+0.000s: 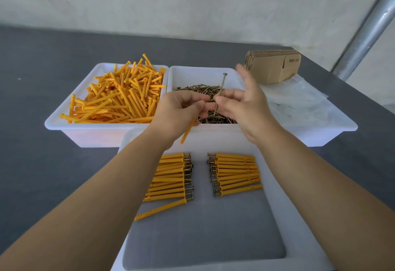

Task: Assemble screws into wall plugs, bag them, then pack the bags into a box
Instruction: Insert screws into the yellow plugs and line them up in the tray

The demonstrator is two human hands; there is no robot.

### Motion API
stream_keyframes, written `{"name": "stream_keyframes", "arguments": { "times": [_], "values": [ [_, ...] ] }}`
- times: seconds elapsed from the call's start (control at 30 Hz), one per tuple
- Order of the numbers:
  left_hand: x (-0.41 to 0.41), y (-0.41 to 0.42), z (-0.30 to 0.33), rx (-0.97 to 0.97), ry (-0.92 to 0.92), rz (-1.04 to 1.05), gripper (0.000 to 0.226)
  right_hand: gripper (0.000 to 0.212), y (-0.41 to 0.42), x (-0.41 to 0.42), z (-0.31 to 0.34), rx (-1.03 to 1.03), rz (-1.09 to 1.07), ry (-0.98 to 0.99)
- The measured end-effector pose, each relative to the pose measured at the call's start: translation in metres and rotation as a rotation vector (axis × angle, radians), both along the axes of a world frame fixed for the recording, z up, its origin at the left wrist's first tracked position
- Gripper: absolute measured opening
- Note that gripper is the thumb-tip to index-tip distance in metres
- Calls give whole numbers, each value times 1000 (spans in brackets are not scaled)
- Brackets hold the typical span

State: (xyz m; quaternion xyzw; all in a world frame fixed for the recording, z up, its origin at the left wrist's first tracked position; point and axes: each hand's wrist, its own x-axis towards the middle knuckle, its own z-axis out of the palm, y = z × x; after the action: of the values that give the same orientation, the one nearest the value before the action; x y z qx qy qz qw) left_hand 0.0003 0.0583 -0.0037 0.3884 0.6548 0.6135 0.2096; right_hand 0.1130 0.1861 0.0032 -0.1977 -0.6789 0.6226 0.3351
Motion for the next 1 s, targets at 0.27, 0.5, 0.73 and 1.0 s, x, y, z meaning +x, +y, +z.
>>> {"name": "stream_keyframes", "arguments": {
  "times": [0.27, 0.5, 0.73, 1.0],
  "values": [
    [5, -2, 3, -14, -95, -202, 34, 58, -1, 0, 3, 72, -96, 70],
    [7, -2, 2, -43, -106, -222, 50, 54, -2, -1, 2, 238, -99, 0],
    [3, -3, 3, -32, -152, -211, 49, 53, 0, 1, 1, 200, -49, 32],
    [6, -3, 4, 14, -8, -211, 51, 25, -2, 1, 4, 172, -123, 40]
  ]
}}
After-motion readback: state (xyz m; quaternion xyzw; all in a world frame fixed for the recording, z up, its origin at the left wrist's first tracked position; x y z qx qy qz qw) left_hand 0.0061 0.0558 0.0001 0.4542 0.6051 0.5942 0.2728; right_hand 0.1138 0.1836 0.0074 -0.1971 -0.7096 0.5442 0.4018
